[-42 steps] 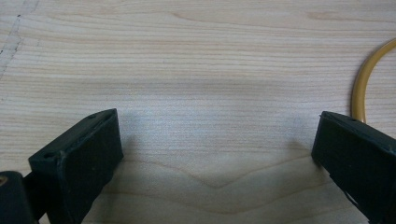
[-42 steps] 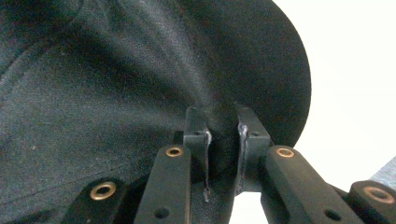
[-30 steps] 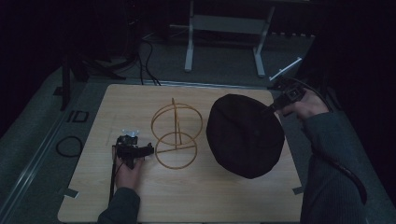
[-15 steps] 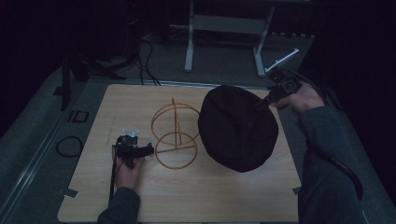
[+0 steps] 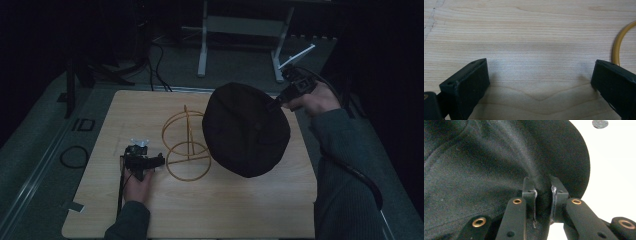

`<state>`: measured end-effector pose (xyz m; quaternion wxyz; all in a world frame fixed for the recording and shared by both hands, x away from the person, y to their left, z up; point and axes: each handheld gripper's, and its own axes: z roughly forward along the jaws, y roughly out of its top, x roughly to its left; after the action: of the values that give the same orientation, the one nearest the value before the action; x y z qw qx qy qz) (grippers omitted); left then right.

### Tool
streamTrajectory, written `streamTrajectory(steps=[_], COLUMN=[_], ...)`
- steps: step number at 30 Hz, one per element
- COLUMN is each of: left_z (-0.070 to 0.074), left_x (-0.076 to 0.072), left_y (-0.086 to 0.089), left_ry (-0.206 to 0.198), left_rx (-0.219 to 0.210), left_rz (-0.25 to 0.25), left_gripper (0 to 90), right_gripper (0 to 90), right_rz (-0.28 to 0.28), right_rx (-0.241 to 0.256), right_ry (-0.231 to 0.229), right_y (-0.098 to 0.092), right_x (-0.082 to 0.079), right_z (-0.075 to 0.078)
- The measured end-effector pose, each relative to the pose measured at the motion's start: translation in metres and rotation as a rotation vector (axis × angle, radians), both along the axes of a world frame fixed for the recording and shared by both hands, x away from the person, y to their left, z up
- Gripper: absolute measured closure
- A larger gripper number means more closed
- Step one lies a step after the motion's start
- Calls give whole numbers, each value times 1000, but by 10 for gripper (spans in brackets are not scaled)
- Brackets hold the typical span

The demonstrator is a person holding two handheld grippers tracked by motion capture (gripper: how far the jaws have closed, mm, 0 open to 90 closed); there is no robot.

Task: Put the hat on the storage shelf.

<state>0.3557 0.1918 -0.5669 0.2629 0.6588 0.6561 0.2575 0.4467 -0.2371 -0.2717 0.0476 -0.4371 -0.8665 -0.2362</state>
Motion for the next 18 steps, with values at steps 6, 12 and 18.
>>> streamTrajectory(steps=[6,12,18], left_z=[0,0,0], left_x=[0,0,0], left_y=[0,0,0], left_ry=[1,2,2], left_rx=[1,2,1], left_rz=[-1,-3,-2], left_gripper=[12,13,13], right_gripper=[779,779,778], right_rz=[-16,-10,3], right_rx=[12,18,18], right_ry=[-17,-26,-31], right_y=[10,19,29], right_x=[2,2,3], right_z=[7,11,13])
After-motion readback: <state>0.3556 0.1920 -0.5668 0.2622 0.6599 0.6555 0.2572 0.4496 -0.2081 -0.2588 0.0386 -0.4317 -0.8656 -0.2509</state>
